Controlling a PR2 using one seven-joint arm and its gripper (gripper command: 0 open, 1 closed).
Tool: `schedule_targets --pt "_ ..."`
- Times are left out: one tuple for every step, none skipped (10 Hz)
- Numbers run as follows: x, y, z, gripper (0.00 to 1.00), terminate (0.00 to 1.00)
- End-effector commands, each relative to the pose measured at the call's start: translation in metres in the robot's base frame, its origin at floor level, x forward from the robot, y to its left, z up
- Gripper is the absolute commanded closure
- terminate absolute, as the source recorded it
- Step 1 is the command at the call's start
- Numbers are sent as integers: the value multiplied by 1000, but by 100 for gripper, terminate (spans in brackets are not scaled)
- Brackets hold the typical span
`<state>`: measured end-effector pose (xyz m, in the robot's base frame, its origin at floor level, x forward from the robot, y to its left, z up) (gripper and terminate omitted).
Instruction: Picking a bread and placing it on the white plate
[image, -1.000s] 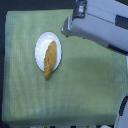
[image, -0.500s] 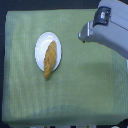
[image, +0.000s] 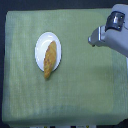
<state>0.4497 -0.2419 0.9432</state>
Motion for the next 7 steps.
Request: schedule_targets --pt "9 -33 -5 0 0" --pt "11 -34 -5 0 0" --pt "13 -36 -9 0 0" --pt "12 -42 -12 0 0" --pt "15 -54 -11 0 0" --pt "17 -57 -11 0 0" --pt "24 -62 -9 0 100"
